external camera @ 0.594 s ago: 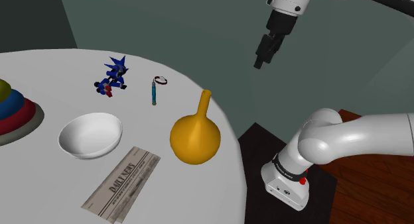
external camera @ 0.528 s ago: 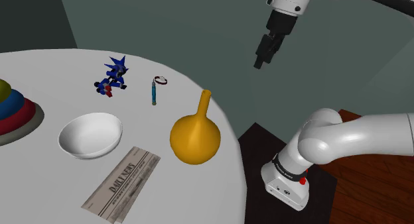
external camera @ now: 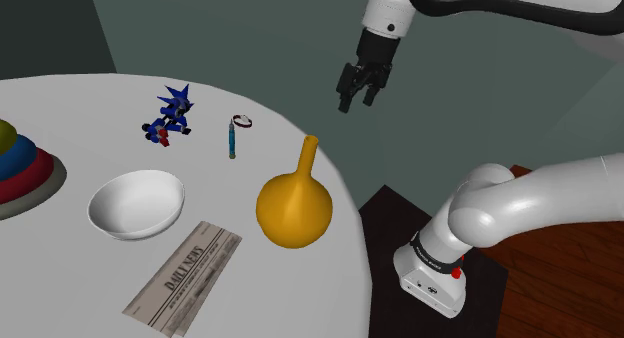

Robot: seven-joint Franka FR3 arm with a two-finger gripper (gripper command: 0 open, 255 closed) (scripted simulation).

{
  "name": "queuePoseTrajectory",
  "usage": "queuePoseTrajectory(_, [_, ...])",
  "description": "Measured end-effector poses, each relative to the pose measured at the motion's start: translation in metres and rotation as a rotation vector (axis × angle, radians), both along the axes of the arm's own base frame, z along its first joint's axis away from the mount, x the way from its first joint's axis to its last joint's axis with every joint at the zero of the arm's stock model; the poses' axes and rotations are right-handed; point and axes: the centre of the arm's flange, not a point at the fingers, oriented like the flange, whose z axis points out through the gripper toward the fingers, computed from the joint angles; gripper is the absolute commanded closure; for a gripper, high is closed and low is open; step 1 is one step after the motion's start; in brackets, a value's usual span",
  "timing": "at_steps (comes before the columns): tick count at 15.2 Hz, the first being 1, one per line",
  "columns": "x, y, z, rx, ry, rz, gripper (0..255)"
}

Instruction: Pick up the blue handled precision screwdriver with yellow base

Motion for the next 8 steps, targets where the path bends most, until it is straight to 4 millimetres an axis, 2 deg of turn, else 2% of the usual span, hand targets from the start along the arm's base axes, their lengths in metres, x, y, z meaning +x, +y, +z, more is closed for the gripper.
queuePoseTrajectory(5, [0.047, 0.038, -0.027, -0.010, 0.000, -0.109, 0])
queuePoseTrajectory(8, [0.077, 0.054, -0.044, -0.016, 0.000, -0.174, 0])
